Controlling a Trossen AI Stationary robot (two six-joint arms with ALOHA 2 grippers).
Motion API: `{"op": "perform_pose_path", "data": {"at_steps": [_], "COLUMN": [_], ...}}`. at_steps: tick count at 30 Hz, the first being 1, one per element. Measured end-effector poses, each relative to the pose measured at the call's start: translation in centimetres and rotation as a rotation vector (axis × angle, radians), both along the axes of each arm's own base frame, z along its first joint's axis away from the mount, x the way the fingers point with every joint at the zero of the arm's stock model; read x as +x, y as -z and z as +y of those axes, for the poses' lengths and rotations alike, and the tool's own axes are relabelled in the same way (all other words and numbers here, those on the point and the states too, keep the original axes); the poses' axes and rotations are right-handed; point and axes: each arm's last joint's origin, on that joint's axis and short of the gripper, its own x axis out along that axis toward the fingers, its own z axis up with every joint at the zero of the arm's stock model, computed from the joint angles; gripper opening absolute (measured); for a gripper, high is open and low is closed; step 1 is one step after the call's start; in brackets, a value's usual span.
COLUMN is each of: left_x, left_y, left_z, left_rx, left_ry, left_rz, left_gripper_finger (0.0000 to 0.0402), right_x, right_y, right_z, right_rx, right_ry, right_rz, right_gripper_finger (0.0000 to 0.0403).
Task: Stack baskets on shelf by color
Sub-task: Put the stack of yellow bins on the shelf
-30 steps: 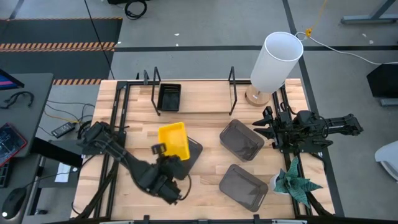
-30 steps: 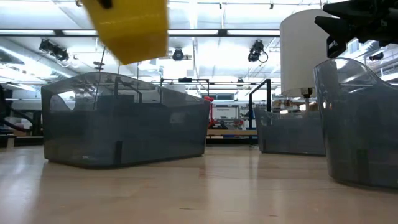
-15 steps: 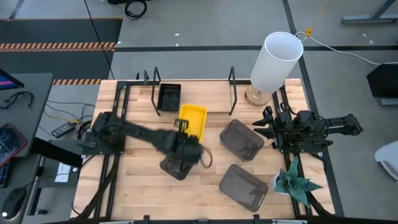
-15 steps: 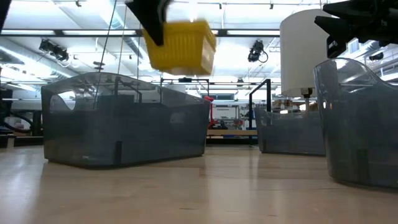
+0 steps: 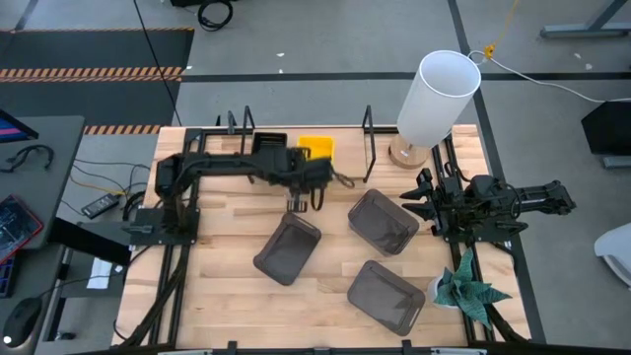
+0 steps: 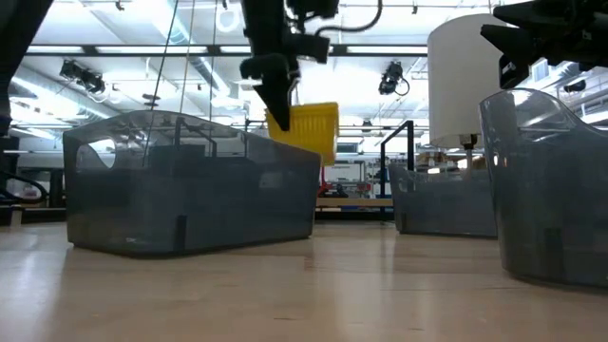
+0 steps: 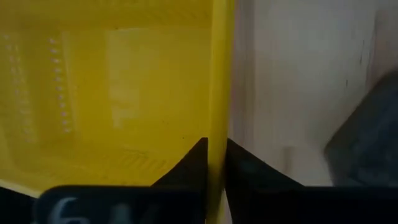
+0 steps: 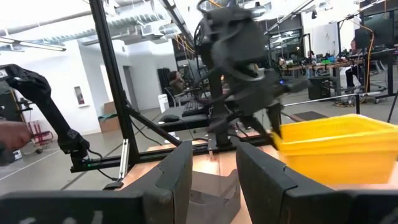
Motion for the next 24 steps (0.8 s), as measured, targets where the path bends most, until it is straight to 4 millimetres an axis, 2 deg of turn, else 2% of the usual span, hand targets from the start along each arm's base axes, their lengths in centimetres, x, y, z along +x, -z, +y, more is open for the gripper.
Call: {"op": "perform_pose_path", "data": {"at_steps": [6, 11, 18, 24], "left_x": [-0.1, -0.6, -0.8, -0.8], "left_y": [0.1, 0.4, 0.4, 0.4], "left_z": [3.8, 5.6, 6.2, 6.2], "left_rx": [-0.119, -0.142, -0.193, -0.191], "left_ry": [-0.074, -0.168, -0.252, -0.252], "left_rz": [-0.066, -0.065, -0.091, -0.081], "left_gripper_finger": [0.0031, 0.0025, 0.0058, 0.0038], "right_x": [0.0, 0.0, 0.0, 0.0], "right_y": [0.0, 0.0, 0.0, 0.0], "right_z": [0.0, 0.0, 0.0, 0.0], "right_rx": [0.0, 0.0, 0.0, 0.0], "right_ry": [0.0, 0.0, 0.0, 0.0], "right_rz": [0.0, 0.0, 0.0, 0.0], "right_gripper_finger": [0.013, 0.013, 0.013, 0.013]}}
